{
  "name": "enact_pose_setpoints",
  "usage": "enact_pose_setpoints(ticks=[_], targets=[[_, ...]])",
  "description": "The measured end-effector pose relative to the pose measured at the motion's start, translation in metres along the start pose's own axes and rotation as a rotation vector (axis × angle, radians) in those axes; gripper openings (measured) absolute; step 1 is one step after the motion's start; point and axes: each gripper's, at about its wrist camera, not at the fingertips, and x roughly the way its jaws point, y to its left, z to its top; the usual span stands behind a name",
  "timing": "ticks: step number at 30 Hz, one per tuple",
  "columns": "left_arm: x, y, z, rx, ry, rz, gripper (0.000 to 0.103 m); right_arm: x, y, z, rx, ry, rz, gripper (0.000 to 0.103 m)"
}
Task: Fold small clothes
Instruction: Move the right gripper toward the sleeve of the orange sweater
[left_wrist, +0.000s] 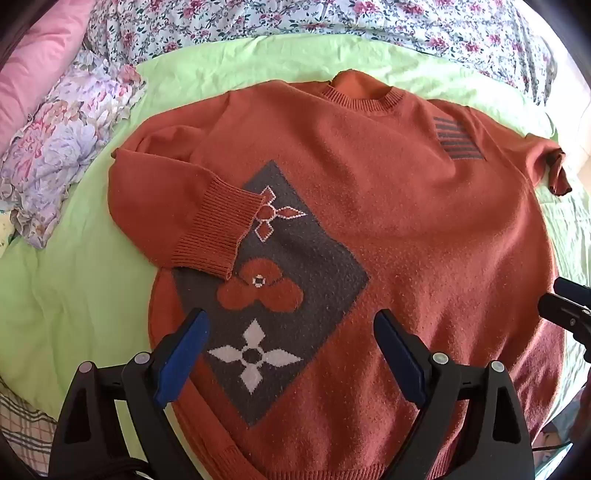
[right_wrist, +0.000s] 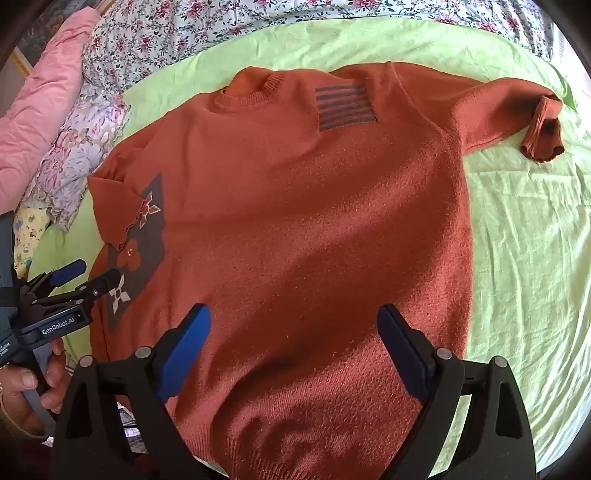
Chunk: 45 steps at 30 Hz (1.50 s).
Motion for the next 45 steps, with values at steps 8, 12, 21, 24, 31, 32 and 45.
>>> enact_pose_setpoints(ticks=[8,12,21,24,31,32,45], targets=[[-0.001,0.0,0.0,-0.002,-0.009,-0.009,0.091,-0.006,-0.002,-0.001,0.004,-0.006,0.008,0.092],[-0.008,-0.001,-0.002,-0.001,-0.011,-0.01,0.091,-0.007,-0.004,-0.002,0.007,-0.008,0.011,0.092],[-0.003,-0.005,0.0,-0.002,-0.015,-0.01,0.091,-0.01,-0.009,-0.004,0.021,-0.011,0.013,0.092],[0.0,-0.005,0.0,0.004,-0.014,-0.013,0.091,-0.009,-0.01,-0.004,0.025,-0.01,0.013,0.092],[-0.004,-0.012,0.003,0.026,-0.08,0.016,0.091,-0.009,-0.011,-0.004,0.03,-0.01,0.017,0.092],[-0.004,-0.013,0.004,0.026,-0.079,0.014,0.091,-0.009,-0.012,-0.004,0.03,-0.01,0.018,0.092],[-0.001,-0.022,0.011,0.044,-0.076,-0.011,0.091,-0.008,-0.015,0.001,0.031,0.001,0.044,0.089]])
